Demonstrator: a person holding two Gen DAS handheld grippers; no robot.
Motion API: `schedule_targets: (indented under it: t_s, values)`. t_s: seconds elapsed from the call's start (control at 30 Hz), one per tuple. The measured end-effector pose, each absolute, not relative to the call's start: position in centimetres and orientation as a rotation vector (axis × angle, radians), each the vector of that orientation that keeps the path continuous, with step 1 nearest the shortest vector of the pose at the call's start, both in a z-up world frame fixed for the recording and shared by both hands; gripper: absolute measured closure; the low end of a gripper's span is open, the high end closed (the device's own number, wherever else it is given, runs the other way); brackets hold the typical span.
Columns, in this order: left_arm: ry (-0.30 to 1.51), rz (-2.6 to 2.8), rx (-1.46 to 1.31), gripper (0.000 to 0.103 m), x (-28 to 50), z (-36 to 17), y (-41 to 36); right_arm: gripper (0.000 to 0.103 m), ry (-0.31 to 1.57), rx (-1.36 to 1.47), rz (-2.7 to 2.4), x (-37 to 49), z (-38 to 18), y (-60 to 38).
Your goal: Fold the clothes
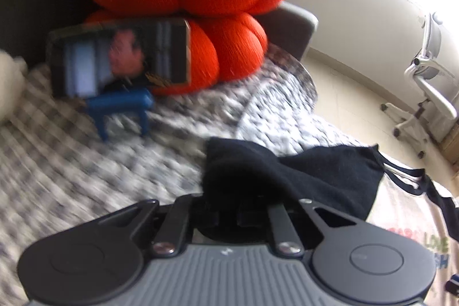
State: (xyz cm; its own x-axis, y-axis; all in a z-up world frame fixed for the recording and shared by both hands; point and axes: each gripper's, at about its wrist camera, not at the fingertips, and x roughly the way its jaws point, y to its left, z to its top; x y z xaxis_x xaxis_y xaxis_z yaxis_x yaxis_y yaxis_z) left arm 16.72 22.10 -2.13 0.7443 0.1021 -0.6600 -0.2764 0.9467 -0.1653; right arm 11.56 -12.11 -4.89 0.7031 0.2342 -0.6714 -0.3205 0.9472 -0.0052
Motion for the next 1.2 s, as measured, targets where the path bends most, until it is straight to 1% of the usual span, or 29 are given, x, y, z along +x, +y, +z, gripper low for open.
schedule_targets:
  t_s: [0.13,0.37,0.43,0.6,0.73,0.93,1.0,1.03,1.07,1.13,1.2]
  values:
    - [0.641,0.303,-0.141,0.094,16.0,-0.5,22.4,0.079,0.724,-0.121,0.314,11.4,-4.9,-12.1]
    - [0.578,0.35,-0.095,0.093,15.4,1.0,22.6,0.079,0.722,-0.121,0.324,11.4,-4.9,-12.2]
    - [0.523,0.338,-0.047,0.093,15.3,1.7,21.8,0.079,0.716,-0.118,0.328,11.4,-4.8,-12.2]
    - [0.587,0.251,0.083,0.09,16.2,0.4,18.4,0.079,0.723,-0.138,0.34,11.6,-5.1,-11.7]
    - [0.618,0.137,-0.046,0.091,16.3,0.0,18.9,0.078,0.714,-0.166,0.38,11.2,-5.1,-10.8]
    - [0.581,-0.025,-0.114,0.091,15.8,0.3,16.5,0.078,0.666,-0.2,0.513,10.0,-4.2,-7.7]
    - [0.583,-0.084,-0.125,0.09,15.8,0.2,15.4,0.076,0.632,-0.224,0.577,9.3,-3.6,-6.2]
    - [0.589,-0.118,-0.119,0.091,15.8,0.2,14.9,0.072,0.614,-0.241,0.605,9.0,-3.3,-5.4]
    - [0.597,-0.146,-0.121,0.09,15.7,0.1,14.9,0.068,0.597,-0.255,0.629,8.8,-3.1,-4.8]
    - [0.614,-0.199,-0.128,0.089,15.6,-0.1,15.0,0.066,0.575,-0.256,0.65,8.8,-2.8,-4.2]
    - [0.63,-0.253,-0.134,0.076,15.4,-0.2,15.1,0.066,0.592,-0.193,0.593,10.2,-2.4,-4.7]
